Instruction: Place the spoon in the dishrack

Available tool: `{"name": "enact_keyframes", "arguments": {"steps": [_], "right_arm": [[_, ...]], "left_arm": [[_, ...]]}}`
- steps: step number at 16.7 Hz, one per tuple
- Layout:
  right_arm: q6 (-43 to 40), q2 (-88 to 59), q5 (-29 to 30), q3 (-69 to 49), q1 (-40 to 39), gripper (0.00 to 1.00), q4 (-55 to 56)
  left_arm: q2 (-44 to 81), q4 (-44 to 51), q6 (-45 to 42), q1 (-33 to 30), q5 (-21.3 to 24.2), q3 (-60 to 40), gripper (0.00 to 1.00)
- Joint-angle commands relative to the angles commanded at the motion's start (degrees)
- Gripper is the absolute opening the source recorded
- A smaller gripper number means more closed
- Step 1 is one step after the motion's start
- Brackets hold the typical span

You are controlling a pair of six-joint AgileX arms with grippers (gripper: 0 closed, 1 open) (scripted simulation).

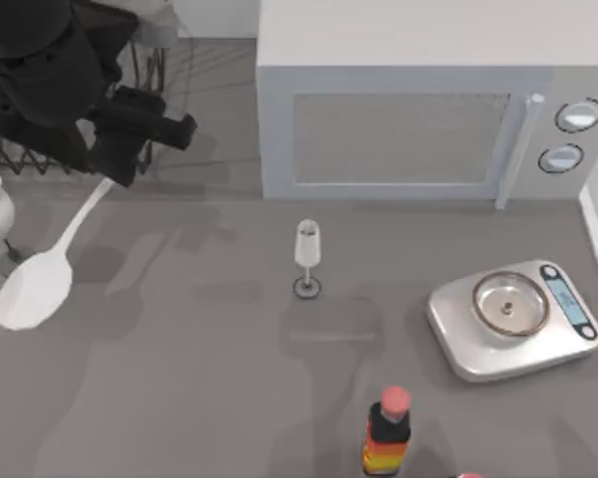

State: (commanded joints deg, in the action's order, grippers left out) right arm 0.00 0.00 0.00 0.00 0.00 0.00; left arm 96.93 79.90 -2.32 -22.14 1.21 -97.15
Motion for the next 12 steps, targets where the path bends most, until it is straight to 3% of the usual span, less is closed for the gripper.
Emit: {"name": "enact_keyframes", "arguments": {"steps": [4, 12], "right_arm": [[0.0, 0.0, 0.0, 0.0, 0.0, 1.0, 0.0], [0.0, 0.0, 0.0, 0.0, 0.0, 1.0, 0.0]], "left_arm": [[-9.6, -13.9, 0.3, 7.0, 2.3, 6.9, 0.0], [-33.5, -52.4, 0.9, 24.5, 7.9, 26.0, 0.0]]}}
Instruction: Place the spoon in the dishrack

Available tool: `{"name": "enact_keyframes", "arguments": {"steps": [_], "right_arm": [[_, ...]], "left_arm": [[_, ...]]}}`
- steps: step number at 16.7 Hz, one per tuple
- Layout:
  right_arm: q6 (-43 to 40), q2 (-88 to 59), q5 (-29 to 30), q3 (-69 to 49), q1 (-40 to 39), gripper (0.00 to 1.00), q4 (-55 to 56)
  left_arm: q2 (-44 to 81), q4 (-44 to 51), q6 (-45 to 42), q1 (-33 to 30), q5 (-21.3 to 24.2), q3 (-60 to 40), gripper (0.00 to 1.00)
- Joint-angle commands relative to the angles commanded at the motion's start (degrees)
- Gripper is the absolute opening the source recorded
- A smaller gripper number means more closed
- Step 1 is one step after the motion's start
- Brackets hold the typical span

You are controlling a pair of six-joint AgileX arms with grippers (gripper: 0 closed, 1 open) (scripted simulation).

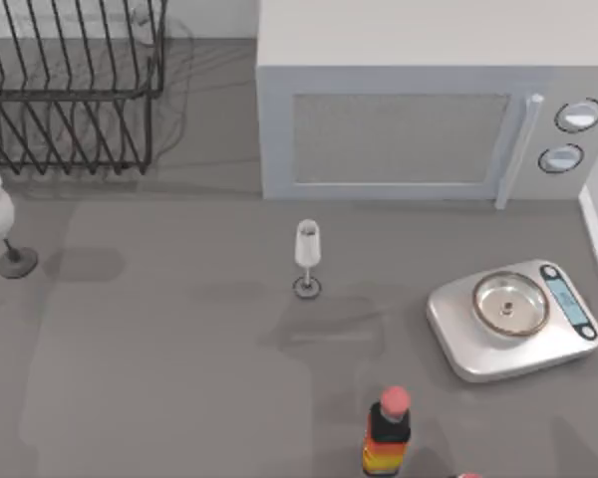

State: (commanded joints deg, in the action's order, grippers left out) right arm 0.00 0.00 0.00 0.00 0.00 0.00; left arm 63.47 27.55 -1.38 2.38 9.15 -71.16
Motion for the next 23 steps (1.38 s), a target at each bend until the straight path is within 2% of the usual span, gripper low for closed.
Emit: {"name": "enact_keyframes", "arguments": {"steps": [5, 13, 17, 23], "right_arm": [[0.0, 0.0, 0.0, 0.0, 0.0, 1.0, 0.0], [0.0, 0.0, 0.0, 0.0, 0.0, 1.0, 0.0], [0.0, 0.0, 0.0, 0.0, 0.0, 1.0, 0.0], [0.0, 0.0, 0.0, 0.0, 0.0, 1.0, 0.0]], "left_arm": [[-11.4, -13.5, 0.6, 7.3, 2.5, 6.8, 0.0], [-11.6, -15.2, 0.5, 7.7, 2.6, 7.1, 0.0], [-3.4, -23.7, 0.6, 6.7, 2.0, 7.6, 0.0], [18.3, -49.9, 0.4, 4.4, -0.3, 11.7, 0.0]]}}
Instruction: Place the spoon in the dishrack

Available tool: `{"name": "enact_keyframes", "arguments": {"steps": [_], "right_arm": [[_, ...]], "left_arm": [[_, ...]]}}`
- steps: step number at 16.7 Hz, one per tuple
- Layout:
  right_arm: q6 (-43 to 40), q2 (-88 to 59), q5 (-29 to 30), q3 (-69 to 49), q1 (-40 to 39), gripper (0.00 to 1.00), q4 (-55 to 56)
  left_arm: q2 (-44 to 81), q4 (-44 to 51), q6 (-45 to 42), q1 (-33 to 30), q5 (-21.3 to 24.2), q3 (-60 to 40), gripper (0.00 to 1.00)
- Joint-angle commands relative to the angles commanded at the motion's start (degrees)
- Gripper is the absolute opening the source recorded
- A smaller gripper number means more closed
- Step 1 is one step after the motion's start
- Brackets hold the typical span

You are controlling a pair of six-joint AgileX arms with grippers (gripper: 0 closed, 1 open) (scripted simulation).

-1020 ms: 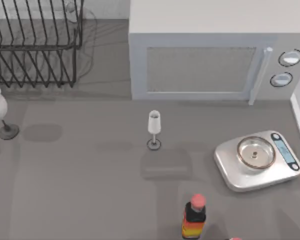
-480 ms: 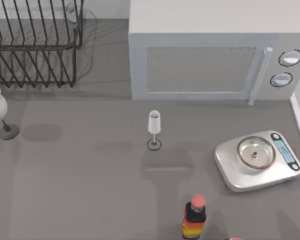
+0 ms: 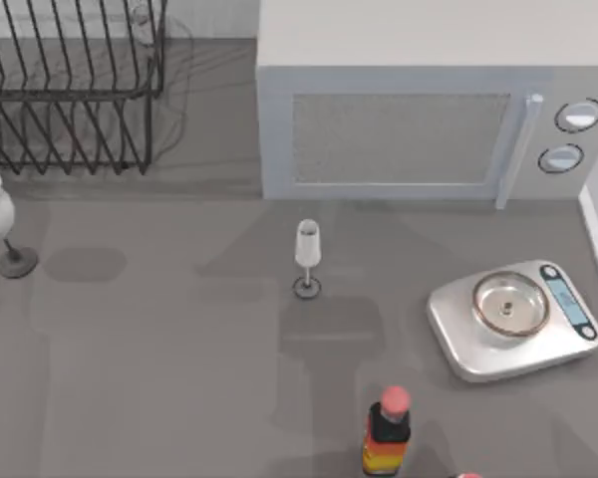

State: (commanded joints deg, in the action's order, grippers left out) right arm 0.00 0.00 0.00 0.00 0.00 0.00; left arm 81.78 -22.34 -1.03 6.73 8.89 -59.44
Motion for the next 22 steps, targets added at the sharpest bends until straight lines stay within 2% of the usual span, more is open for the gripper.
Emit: {"name": "enact_keyframes", "arguments": {"steps": [3, 6, 13, 22], "right_arm": [[0.0, 0.0, 0.0, 0.0, 0.0, 1.0, 0.0], [0.0, 0.0, 0.0, 0.0, 0.0, 1.0, 0.0], [0.0, 0.0, 0.0, 0.0, 0.0, 1.0, 0.0], [0.0, 0.0, 0.0, 0.0, 0.0, 1.0, 0.0]], "left_arm": [[9.6, -13.3, 0.0, -1.3, -1.3, 2.9, 0.0], [16.3, -22.0, 0.0, -2.4, -2.4, 5.4, 0.0], [18.8, -25.2, 0.1, -2.9, -2.8, 6.5, 0.0], [18.8, -25.2, 0.1, -2.9, -2.8, 6.5, 0.68]]}}
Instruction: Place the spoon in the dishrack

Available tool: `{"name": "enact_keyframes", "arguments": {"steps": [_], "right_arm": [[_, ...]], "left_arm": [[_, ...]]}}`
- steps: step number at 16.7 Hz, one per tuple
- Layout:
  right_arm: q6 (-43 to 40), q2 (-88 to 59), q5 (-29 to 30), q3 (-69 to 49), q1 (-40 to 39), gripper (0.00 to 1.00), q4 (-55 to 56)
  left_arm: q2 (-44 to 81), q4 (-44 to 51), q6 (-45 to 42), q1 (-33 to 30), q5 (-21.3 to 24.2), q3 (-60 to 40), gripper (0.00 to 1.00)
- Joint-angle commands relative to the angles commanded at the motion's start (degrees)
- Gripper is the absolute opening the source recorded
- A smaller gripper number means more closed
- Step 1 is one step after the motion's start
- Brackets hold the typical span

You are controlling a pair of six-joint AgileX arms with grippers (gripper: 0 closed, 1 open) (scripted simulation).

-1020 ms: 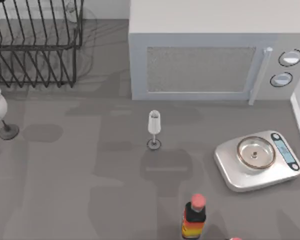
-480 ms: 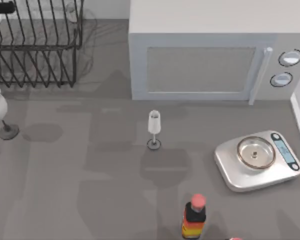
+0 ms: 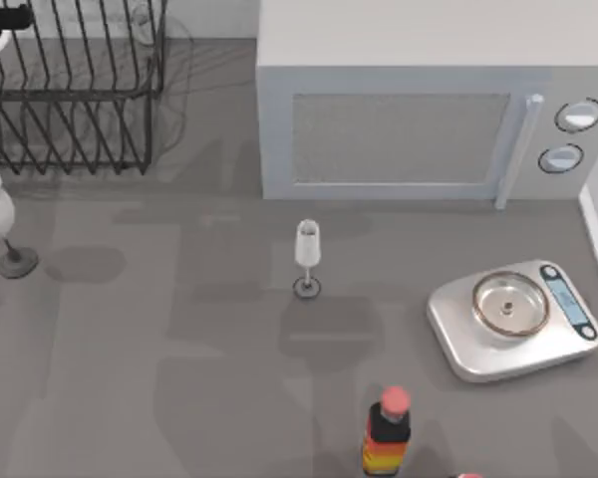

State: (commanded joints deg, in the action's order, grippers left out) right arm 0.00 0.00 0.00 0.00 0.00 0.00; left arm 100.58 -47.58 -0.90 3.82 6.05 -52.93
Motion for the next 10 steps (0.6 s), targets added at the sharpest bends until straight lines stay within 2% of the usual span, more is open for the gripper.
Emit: {"name": "enact_keyframes", "arguments": {"steps": [4, 10], "right_arm": [[0.0, 0.0, 0.0, 0.0, 0.0, 1.0, 0.0], [0.0, 0.0, 0.0, 0.0, 0.0, 1.0, 0.0]], "left_arm": [[0.0, 0.0, 0.0, 0.0, 0.0, 0.0, 0.98], [0.0, 0.0, 0.0, 0.0, 0.0, 0.0, 1.0]]}}
